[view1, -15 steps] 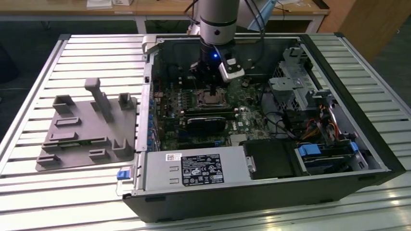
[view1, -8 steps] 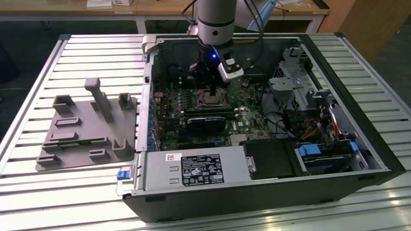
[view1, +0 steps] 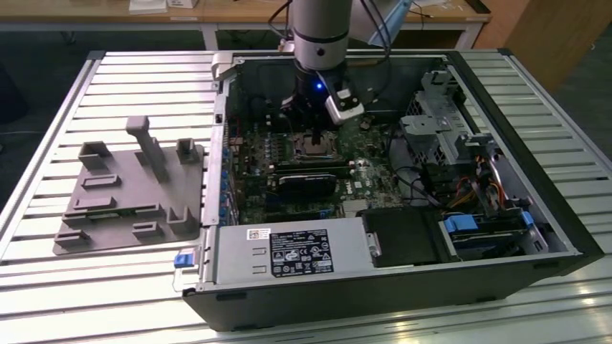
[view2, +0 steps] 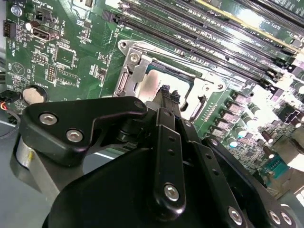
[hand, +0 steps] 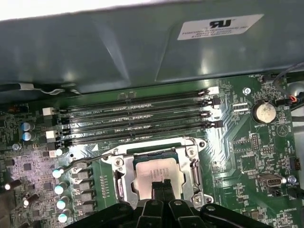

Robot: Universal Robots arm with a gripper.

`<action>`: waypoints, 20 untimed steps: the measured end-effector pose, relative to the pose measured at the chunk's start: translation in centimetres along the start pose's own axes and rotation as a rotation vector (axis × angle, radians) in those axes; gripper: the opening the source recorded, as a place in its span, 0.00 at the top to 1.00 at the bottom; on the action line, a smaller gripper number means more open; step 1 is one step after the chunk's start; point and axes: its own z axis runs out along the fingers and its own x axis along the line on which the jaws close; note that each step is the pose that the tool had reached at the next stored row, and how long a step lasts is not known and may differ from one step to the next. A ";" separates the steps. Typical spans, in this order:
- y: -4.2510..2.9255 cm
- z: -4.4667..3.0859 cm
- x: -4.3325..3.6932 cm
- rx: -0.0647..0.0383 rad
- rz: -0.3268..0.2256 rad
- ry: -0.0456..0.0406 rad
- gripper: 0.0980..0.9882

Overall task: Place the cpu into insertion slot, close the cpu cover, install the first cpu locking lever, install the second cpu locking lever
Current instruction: 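Close the cpu cover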

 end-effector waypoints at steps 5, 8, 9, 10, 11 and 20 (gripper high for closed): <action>-0.07 0.15 0.36 0.001 0.015 -0.0003 1.00; -0.13 0.23 0.76 0.001 0.024 -0.0006 1.00; -0.15 0.25 0.88 0.001 0.026 -0.0006 1.00; -0.17 0.27 1.00 0.001 0.028 -0.0007 1.00; -0.19 0.29 1.12 0.002 0.030 -0.0007 1.00; -0.39 0.56 2.38 0.002 0.043 -0.0010 1.00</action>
